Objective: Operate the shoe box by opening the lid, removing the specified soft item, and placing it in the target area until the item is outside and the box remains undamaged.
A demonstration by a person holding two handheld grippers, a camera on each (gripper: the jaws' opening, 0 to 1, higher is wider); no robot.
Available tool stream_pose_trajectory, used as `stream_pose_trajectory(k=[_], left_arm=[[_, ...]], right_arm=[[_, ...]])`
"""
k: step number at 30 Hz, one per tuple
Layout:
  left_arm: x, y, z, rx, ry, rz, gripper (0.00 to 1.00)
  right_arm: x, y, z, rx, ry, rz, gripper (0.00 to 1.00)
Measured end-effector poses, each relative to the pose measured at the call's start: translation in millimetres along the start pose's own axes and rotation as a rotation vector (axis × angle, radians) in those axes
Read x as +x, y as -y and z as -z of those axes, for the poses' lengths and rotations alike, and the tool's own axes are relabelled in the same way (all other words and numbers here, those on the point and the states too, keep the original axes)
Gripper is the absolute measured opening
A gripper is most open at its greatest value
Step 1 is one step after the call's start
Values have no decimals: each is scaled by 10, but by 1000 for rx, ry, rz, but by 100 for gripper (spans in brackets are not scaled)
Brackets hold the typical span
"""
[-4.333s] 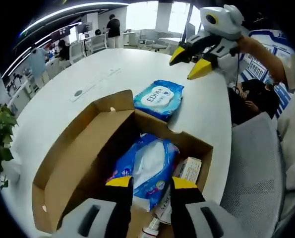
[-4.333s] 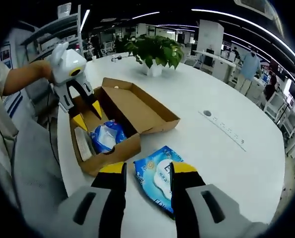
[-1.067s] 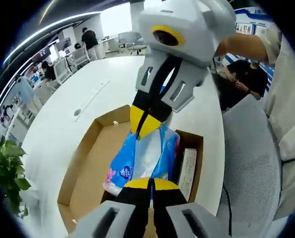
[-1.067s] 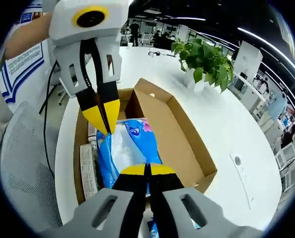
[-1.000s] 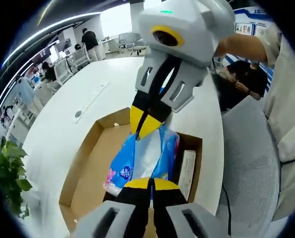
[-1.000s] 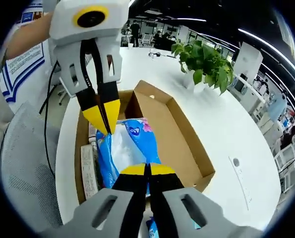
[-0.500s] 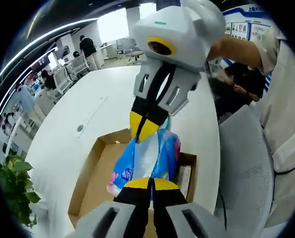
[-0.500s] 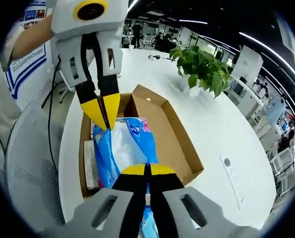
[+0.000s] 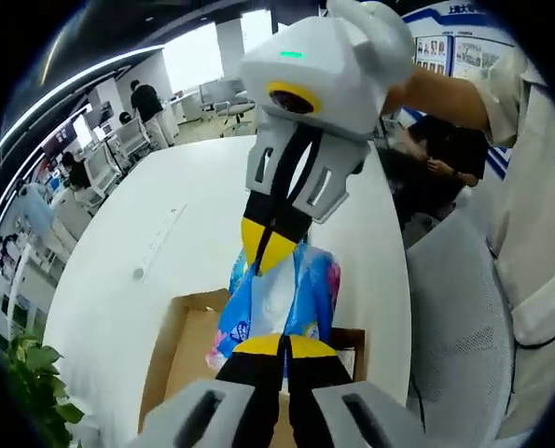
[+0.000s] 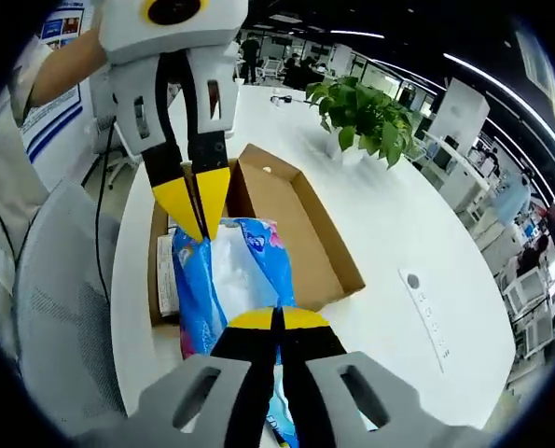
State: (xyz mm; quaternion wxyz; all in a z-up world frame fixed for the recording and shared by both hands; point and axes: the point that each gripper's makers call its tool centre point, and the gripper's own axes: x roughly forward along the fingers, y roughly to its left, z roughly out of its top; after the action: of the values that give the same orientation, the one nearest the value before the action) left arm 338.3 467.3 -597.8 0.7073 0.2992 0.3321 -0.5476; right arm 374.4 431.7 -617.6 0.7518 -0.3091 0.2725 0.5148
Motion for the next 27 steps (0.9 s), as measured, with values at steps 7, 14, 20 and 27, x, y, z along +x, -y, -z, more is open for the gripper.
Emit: stream_pose_trajectory(k=[7,14,20,27], left_arm=[[172,22,-217,31,12,31,0],[339,49,-417,62,20,61,0],[498,63,-606,78,30,91,0],[674,92,-775,93,35,121,0]], right_arm=[[-157,105,195,27,-15,20,0],[-293,210,370,31,-30,37,0],[-417,335,556,45,-39,53,0],[-547,440,736,55,-53,70,0]])
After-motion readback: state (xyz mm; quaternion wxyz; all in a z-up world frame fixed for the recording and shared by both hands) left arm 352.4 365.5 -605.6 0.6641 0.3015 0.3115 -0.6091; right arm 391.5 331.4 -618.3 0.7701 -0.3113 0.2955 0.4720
